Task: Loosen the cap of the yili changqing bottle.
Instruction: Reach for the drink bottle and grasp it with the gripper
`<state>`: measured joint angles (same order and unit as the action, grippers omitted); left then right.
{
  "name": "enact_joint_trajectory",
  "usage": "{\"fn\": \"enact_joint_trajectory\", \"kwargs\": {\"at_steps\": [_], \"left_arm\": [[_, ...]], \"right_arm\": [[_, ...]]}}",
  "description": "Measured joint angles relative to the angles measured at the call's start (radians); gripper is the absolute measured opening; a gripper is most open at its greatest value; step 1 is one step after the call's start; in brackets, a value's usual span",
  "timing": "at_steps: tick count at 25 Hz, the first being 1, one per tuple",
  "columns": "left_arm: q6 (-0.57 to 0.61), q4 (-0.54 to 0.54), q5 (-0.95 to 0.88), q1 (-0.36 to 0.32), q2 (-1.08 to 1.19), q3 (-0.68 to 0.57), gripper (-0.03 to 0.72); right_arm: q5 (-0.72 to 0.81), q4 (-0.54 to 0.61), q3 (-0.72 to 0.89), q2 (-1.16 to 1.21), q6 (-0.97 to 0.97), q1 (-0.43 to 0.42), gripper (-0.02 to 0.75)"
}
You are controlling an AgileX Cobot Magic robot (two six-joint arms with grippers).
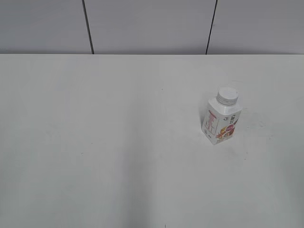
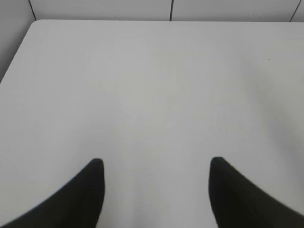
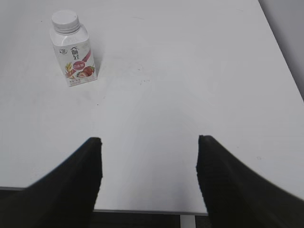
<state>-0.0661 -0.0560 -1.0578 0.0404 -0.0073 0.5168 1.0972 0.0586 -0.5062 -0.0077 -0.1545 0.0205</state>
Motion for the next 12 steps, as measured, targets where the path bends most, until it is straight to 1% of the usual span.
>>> {"fn": "enact_joint_trajectory", "kwargs": {"at_steps": [12], "left_arm": [[0.0, 0.0, 0.0, 0.0, 0.0, 0.0, 0.433]], "right_arm": [[0.0, 0.0, 0.0, 0.0, 0.0, 0.0, 0.498]]}}
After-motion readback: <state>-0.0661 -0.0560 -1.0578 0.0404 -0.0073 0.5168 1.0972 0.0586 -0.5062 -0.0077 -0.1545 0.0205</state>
